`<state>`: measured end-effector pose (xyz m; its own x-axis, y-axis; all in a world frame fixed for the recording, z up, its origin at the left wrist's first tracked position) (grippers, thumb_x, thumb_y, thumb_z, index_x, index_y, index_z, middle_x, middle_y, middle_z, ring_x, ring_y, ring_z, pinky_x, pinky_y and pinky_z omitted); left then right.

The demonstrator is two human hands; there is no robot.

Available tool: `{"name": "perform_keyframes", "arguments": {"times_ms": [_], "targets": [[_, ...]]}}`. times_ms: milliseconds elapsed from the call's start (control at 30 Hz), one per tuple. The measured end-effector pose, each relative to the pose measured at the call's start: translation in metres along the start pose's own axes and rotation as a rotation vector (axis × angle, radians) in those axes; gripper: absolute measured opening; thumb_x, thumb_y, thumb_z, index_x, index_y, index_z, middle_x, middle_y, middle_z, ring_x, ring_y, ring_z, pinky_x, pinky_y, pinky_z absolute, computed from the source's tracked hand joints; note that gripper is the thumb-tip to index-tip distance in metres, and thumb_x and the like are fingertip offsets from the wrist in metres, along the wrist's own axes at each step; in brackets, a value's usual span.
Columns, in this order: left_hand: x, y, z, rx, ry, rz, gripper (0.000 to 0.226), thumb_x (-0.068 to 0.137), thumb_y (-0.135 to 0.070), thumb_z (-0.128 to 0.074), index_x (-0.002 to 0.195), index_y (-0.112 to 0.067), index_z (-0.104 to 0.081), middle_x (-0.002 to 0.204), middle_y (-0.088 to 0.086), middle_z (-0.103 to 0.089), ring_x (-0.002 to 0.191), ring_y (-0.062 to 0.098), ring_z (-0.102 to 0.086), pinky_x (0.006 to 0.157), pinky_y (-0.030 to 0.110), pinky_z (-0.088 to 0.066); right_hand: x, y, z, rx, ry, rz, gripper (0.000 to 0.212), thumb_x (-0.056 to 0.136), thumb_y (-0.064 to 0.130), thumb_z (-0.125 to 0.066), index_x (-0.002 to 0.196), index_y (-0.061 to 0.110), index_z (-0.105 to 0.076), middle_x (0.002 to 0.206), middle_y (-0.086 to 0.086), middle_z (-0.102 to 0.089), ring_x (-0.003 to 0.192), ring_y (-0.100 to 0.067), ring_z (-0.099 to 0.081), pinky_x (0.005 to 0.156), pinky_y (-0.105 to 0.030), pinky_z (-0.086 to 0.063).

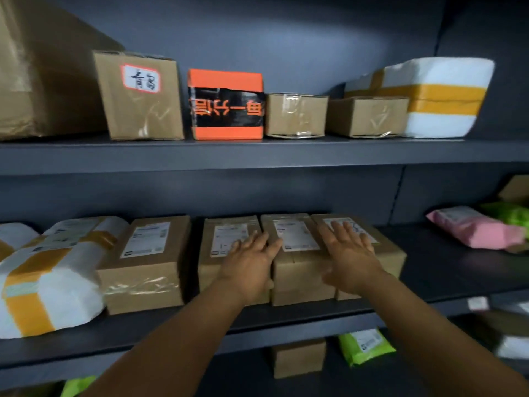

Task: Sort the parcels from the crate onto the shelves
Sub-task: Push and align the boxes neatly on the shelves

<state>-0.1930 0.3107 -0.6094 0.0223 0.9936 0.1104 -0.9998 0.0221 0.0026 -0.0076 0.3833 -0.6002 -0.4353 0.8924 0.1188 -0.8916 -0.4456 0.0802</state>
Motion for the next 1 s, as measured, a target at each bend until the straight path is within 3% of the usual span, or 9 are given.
{"name": "perform_keyframes", "arguments": {"times_ms": [167,300,1000], "targets": [[0.022,-0.026,-0.01,0.049,0.059,0.043,0.075,0.095,-0.032,-0.054,0.153,-0.033,-0.007,0.16,0.006,-0.01,0.147,0.03,-0.009,0.116,0.052,-0.015,0.002,-0.063,-0.007,-0.077,0.119,-0.084,0.091,0.082,0.034,-0.067,0.152,0.037,-0.007,0.16,-0.001,-0.006,0.147,-0.032,-0.003,0.118,-0.052,-0.01],[0.027,-0.028,-0.01,0.037,0.06,0.084,0.072,0.094,-0.028,-0.056,0.152,-0.033,-0.013,0.158,0.005,-0.018,0.144,0.029,-0.017,0.114,0.05,-0.02,0.011,-0.07,-0.019,-0.046,0.05,-0.024,0.074,0.089,0.036,-0.058,0.151,0.038,-0.017,0.159,0.004,-0.02,0.145,-0.027,-0.018,0.115,-0.045,-0.023],[0.026,0.001,-0.012,0.029,0.026,0.198,0.072,0.092,-0.02,-0.057,0.151,-0.03,-0.019,0.157,0.004,-0.02,0.143,0.027,-0.021,0.114,0.051,-0.022,0.039,-0.038,-0.026,-0.041,0.069,0.041,0.073,0.092,0.034,-0.055,0.152,0.038,-0.012,0.16,0.004,-0.015,0.147,-0.029,-0.011,0.119,-0.044,-0.016]]}}
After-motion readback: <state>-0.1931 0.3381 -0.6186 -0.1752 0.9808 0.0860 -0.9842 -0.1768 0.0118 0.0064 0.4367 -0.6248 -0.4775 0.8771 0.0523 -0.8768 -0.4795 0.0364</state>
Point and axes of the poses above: each hand's wrist, its own x-axis towards the middle knuckle, its own z-axis out of the back of the hand, y = z × x, the point moved 1 cm from there along x, towards the middle knuckle
